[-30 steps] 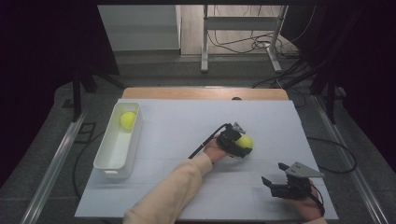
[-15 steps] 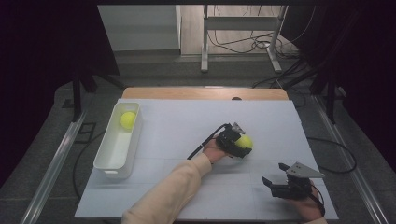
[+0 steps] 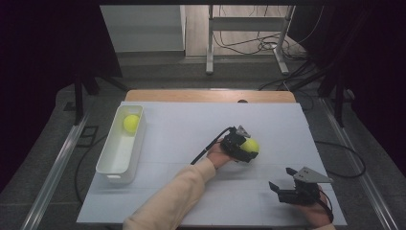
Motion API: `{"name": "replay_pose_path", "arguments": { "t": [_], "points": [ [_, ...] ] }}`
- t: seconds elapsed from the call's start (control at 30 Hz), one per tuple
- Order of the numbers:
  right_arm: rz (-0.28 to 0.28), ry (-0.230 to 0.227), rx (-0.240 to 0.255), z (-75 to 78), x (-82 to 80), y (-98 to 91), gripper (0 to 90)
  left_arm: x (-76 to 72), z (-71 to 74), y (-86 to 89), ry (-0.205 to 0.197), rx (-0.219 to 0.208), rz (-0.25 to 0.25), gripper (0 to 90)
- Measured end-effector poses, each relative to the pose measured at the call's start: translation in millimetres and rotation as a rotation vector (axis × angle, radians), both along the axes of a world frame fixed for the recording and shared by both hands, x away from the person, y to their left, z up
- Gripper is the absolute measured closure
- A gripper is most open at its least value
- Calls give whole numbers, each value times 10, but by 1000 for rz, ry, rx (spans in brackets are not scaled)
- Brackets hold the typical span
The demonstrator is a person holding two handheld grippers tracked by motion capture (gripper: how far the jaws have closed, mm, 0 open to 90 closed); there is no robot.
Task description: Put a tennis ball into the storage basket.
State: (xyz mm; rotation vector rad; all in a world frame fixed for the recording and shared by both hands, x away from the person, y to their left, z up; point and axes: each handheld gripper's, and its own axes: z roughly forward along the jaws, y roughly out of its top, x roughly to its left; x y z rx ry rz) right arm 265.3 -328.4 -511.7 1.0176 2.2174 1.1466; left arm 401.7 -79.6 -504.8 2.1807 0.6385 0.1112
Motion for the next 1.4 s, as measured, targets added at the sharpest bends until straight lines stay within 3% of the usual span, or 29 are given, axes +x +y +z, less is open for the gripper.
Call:
{"name": "replay_pose_path", "arguments": {
  "t": [0.7,1.4],
  "points": [
    [-7,-2,1,3,-8,-8,144,-78,79,36,-14,-18,-18,256],
    [-9,-3,-2,2,-11,-9,144,-103,117,176,-22,-29,1,256]
  ]
}}
